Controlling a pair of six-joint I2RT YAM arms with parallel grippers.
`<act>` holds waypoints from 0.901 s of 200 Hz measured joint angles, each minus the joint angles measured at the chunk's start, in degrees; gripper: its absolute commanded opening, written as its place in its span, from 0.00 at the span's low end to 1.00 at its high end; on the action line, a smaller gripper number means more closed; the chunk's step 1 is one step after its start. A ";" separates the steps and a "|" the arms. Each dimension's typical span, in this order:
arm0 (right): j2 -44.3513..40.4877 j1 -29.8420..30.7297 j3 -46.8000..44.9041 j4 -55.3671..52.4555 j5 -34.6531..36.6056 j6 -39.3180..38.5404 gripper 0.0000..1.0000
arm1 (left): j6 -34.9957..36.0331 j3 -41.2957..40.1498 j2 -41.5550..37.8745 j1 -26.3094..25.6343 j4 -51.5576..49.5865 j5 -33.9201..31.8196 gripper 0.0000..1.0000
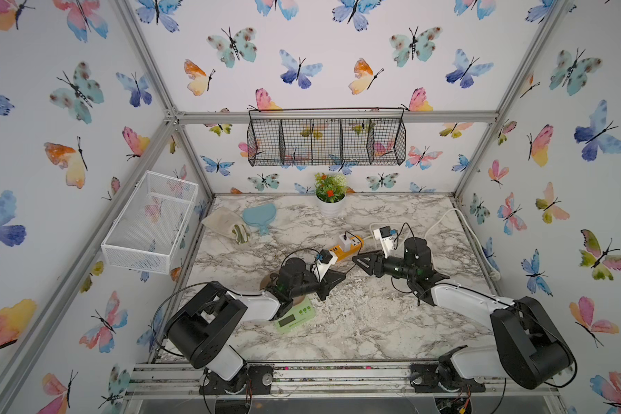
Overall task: Charge the electronic scale
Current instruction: Pick up the charging cable from the center of the board.
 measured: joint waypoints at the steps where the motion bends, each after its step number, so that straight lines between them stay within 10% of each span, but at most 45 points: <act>1: -0.09 -0.13 -0.04 0.09 -0.24 -0.42 0.60 | 0.02 0.13 -0.07 0.09 -0.24 0.22 0.06; 68: -6.36 -3.26 -4.13 6.25 -10.01 -19.37 0.63 | 5.77 14.49 -1.49 3.80 -21.35 12.24 0.05; 180: 8.28 -6.25 22.56 -16.96 -31.34 -45.64 0.57 | 15.78 31.30 1.25 9.81 -46.14 23.23 0.05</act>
